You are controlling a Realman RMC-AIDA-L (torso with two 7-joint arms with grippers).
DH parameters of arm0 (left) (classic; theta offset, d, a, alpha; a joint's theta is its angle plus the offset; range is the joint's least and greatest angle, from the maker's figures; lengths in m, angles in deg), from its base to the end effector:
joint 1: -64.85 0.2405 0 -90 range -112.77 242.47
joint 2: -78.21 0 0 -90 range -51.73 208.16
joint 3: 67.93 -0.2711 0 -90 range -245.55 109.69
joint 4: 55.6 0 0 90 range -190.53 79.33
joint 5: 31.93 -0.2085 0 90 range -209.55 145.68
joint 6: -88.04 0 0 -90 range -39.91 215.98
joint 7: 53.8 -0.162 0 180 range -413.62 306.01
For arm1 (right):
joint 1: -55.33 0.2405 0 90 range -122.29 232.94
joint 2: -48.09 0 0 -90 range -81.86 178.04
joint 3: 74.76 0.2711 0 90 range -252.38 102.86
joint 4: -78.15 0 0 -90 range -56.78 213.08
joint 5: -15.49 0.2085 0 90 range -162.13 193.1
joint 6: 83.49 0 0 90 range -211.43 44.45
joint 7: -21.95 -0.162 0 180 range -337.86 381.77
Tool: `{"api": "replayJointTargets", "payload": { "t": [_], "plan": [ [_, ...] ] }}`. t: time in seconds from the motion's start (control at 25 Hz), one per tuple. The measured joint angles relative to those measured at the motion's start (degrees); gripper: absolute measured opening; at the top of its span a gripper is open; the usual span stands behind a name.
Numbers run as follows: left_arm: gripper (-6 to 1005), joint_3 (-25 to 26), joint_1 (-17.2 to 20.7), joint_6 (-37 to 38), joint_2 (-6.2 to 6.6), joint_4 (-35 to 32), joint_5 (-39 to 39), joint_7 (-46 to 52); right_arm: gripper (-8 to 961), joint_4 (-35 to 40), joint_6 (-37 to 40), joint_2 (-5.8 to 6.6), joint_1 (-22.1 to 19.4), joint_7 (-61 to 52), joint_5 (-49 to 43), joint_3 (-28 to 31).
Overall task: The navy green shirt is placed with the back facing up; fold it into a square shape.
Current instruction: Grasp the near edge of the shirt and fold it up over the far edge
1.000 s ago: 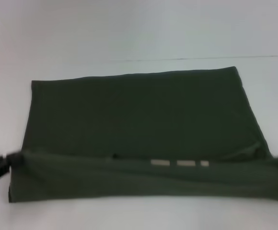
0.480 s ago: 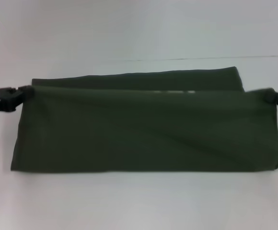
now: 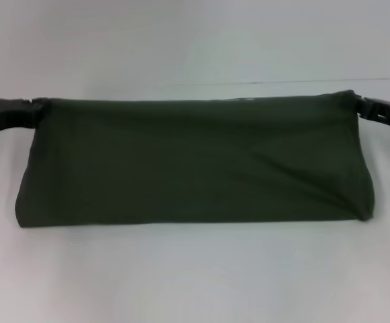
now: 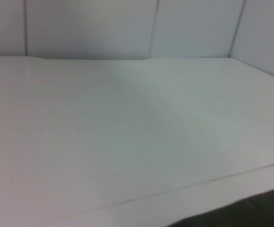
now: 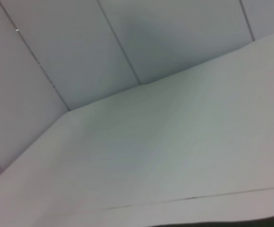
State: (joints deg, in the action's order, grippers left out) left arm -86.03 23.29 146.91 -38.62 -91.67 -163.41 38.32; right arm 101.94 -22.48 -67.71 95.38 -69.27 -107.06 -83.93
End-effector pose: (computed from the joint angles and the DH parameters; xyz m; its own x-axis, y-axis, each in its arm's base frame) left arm -0.3097 0.4472 0.0413 0.6857 0.4780 0.5490 0.7278 -0.4371 -0.5284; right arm 0.3172 0.4303 0.0186 0.4110 -0.5002 -0.7622 -0.9031 -0.3373 -0.2656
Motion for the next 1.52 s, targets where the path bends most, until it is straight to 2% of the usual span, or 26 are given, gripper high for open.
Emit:
{"api": "replayJointTargets", "payload": {
  "t": [0.32,0.64,0.8,1.28,1.52],
  "plan": [
    [54,-0.1,-2.3,-7.2,-0.25,3.0,1.5,-2.0,35,-1.9,-7.9,-0.75,2.7,4.3,5.6,-2.3],
    [49,-0.5,-3.2,-11.7,-0.41,6.1,6.5,-6.3,35,-4.3,-11.9,-0.89,3.6,8.2,9.9,-4.3],
    [48,-0.8,-3.5,-13.9,-0.58,7.7,8.2,-8.3,36,-4.8,-13.6,-1.39,3.8,9.5,10.5,-4.3],
    [49,-0.9,-3.6,-16.8,-1.83,8.3,10.4,-12.1,36,-7.5,-17.2,-2.04,4.5,15.5,14.1,-4.3],
    [49,-0.9,-3.7,-19.0,-3.25,7.8,10.5,-14.4,48,-7.6,-19.8,-2.2,4.9,16.4,14.0,-7.3]
  ]
}}
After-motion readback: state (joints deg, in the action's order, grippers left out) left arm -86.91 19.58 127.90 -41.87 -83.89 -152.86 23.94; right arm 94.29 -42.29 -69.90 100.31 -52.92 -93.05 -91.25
